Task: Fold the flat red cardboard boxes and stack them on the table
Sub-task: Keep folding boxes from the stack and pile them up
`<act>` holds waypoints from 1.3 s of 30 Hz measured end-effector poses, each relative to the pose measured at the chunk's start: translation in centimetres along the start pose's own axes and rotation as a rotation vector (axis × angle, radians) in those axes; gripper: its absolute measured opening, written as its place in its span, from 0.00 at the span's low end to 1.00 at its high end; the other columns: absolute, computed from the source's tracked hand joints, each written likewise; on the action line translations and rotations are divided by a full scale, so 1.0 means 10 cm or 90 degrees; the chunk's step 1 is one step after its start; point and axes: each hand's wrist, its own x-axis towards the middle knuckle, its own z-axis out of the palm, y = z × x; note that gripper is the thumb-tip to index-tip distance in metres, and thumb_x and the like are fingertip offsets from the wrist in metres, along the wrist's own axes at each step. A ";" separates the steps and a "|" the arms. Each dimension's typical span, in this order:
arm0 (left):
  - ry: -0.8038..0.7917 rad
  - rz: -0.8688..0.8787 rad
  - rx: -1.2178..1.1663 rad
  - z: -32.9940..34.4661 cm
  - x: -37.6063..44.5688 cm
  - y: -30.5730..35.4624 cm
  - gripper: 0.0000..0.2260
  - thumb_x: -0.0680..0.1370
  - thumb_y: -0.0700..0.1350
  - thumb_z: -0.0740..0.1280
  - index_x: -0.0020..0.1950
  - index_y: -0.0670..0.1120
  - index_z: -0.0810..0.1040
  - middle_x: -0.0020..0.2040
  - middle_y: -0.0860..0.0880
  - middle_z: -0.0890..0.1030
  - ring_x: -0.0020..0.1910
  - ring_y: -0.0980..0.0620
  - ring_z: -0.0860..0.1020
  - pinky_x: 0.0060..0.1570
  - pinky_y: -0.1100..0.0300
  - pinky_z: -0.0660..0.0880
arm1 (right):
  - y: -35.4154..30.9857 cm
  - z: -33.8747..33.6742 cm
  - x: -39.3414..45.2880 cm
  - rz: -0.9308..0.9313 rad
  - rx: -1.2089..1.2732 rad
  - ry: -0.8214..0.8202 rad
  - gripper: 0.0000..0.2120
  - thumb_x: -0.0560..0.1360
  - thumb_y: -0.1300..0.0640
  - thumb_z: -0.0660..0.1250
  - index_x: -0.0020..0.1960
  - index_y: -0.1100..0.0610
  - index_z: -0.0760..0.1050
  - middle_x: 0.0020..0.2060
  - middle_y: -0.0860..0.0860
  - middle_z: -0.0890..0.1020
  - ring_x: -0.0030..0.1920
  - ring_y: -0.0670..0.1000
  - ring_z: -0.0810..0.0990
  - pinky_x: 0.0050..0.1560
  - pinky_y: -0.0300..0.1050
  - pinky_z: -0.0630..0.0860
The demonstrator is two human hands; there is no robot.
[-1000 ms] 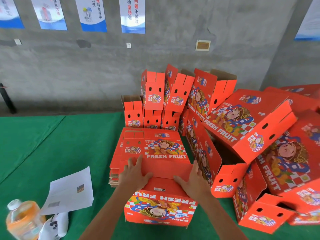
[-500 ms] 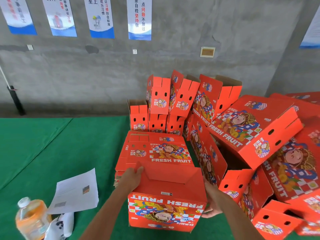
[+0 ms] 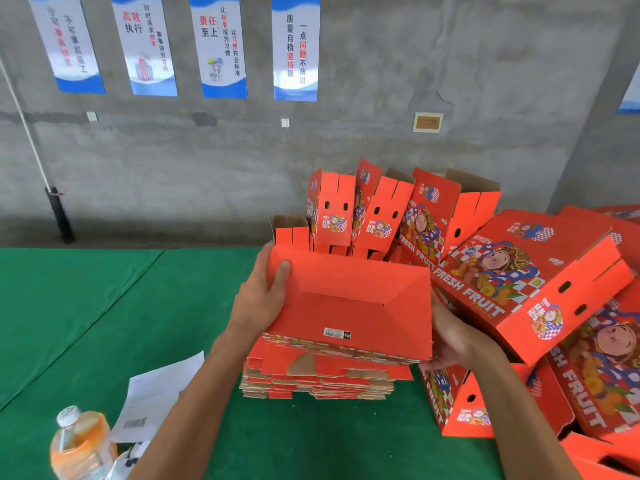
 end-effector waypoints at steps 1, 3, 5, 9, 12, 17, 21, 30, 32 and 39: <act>0.009 0.030 -0.003 0.04 0.01 -0.04 0.26 0.83 0.64 0.60 0.81 0.66 0.57 0.69 0.48 0.76 0.66 0.48 0.76 0.69 0.49 0.71 | -0.04 0.02 0.02 -0.023 0.020 0.013 0.49 0.67 0.14 0.45 0.52 0.58 0.76 0.43 0.60 0.78 0.42 0.58 0.79 0.40 0.50 0.82; 0.014 0.069 -0.008 0.11 0.04 -0.18 0.26 0.84 0.63 0.59 0.80 0.70 0.55 0.64 0.49 0.73 0.60 0.53 0.74 0.64 0.53 0.69 | -0.08 0.05 0.07 -0.077 0.052 0.016 0.46 0.63 0.11 0.50 0.42 0.55 0.74 0.32 0.57 0.73 0.33 0.54 0.73 0.40 0.49 0.78; 0.012 0.069 -0.047 0.15 0.07 -0.34 0.22 0.84 0.63 0.59 0.79 0.67 0.61 0.63 0.52 0.72 0.61 0.57 0.72 0.67 0.54 0.68 | -0.08 0.08 0.09 -0.114 0.057 -0.003 0.44 0.61 0.11 0.54 0.37 0.54 0.70 0.28 0.53 0.67 0.29 0.51 0.67 0.41 0.48 0.75; 0.044 0.045 -0.100 0.20 0.09 -0.65 0.21 0.80 0.66 0.57 0.71 0.61 0.67 0.66 0.52 0.74 0.64 0.55 0.73 0.71 0.48 0.69 | -0.01 0.15 0.16 -0.160 0.060 -0.029 0.38 0.64 0.16 0.62 0.64 0.39 0.73 0.27 0.49 0.70 0.31 0.52 0.69 0.43 0.48 0.83; 0.050 -0.015 -0.149 0.26 0.06 -0.81 0.13 0.85 0.59 0.59 0.69 0.59 0.68 0.65 0.47 0.74 0.65 0.50 0.72 0.73 0.42 0.67 | -0.03 0.28 0.19 -0.230 0.021 0.023 0.37 0.63 0.20 0.69 0.68 0.30 0.67 0.32 0.50 0.79 0.34 0.53 0.80 0.46 0.52 0.86; 0.015 -0.040 -0.113 0.36 0.01 -0.85 0.15 0.87 0.58 0.52 0.64 0.65 0.77 0.77 0.60 0.66 0.81 0.57 0.56 0.78 0.57 0.52 | -0.01 0.69 0.49 -0.466 -0.247 0.139 0.30 0.73 0.29 0.71 0.70 0.27 0.63 0.48 0.44 0.73 0.35 0.43 0.77 0.40 0.42 0.77; -0.092 -0.013 -0.158 0.59 -0.11 -1.00 0.21 0.82 0.68 0.54 0.70 0.64 0.76 0.70 0.68 0.75 0.74 0.65 0.68 0.76 0.63 0.62 | 0.31 1.26 0.91 -0.531 -0.611 0.218 0.24 0.81 0.42 0.66 0.73 0.34 0.60 0.57 0.46 0.61 0.52 0.50 0.80 0.54 0.48 0.82; -0.262 -0.069 -0.207 0.87 -0.26 -1.40 0.32 0.83 0.58 0.65 0.81 0.67 0.50 0.79 0.66 0.63 0.78 0.65 0.61 0.80 0.54 0.59 | 0.56 1.80 1.32 -0.447 -0.594 0.181 0.26 0.83 0.47 0.66 0.79 0.41 0.63 0.66 0.53 0.63 0.52 0.49 0.79 0.53 0.38 0.79; -0.243 -0.024 -0.203 0.83 -0.12 -1.37 0.31 0.84 0.55 0.65 0.82 0.64 0.51 0.79 0.65 0.64 0.78 0.65 0.62 0.80 0.55 0.60 | 0.44 1.82 1.36 -0.483 -0.564 0.200 0.26 0.81 0.50 0.69 0.78 0.44 0.67 0.64 0.53 0.65 0.56 0.52 0.79 0.56 0.41 0.79; -0.111 0.111 -0.200 0.58 1.01 -1.11 0.30 0.84 0.42 0.67 0.84 0.53 0.57 0.72 0.59 0.76 0.71 0.56 0.75 0.73 0.51 0.71 | -0.75 1.84 1.75 -0.571 -0.557 0.265 0.27 0.80 0.49 0.70 0.76 0.42 0.68 0.58 0.52 0.66 0.54 0.57 0.81 0.52 0.53 0.83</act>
